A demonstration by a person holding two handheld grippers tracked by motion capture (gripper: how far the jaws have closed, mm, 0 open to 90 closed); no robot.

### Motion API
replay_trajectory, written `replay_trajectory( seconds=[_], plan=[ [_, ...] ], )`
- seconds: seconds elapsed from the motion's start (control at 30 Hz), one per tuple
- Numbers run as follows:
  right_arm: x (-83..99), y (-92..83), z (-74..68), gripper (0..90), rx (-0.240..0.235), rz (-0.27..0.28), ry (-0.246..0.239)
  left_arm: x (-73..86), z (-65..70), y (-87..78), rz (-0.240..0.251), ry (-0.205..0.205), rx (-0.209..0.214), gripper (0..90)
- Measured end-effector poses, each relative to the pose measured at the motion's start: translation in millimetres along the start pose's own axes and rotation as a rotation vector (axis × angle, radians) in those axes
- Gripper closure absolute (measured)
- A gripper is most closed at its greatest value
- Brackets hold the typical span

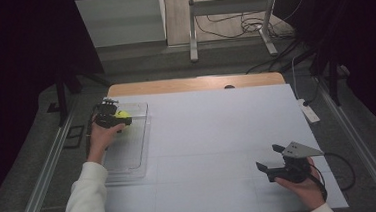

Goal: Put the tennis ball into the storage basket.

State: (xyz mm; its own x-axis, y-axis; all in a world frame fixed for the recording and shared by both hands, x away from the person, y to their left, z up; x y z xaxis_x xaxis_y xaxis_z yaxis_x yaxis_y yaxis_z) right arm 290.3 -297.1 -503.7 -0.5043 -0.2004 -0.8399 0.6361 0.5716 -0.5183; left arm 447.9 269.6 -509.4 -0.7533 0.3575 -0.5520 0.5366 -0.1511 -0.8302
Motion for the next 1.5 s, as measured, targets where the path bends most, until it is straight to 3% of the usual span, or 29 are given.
replay_trajectory(
  seconds=[0.53, 0.73, 1.03, 1.5],
  plan=[
    [0.3, 0.1, 0.3, 12.2, 0.0, -0.005, 0.002, -1.4, 7.6, 7.1, -0.053, 0.057, -0.053, 25.7],
    [0.4, 0.3, 0.3, 12.2, 0.0, -0.005, 0.001, -1.7, 7.9, 7.0, -0.048, 0.054, -0.049, 23.3],
    [0.3, 0.3, 0.3, 12.3, 0.004, -0.008, -0.001, -5.2, 10.4, -2.6, 0.028, 0.048, -0.041, 17.2],
    [0.3, 0.5, 0.6, 12.2, 0.0, -0.006, 0.002, -4.8, 10.7, -16.2, 0.12, 0.045, -0.003, 14.8]
  ],
)
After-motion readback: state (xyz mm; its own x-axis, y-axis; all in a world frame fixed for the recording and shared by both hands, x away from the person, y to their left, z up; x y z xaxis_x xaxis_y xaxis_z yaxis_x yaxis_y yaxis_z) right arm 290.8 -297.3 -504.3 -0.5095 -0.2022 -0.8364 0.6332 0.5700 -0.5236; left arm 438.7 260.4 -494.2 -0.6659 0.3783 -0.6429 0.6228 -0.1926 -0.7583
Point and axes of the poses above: each handheld gripper's, and its own axes: y roughly forward along the jaws, x roughly out of its underside, z roughly to its right, the point moved 1 cm from there along y, roughly forward along the jaws, and after that the axes turned 13 degrees about y, right-handed, at the moved point
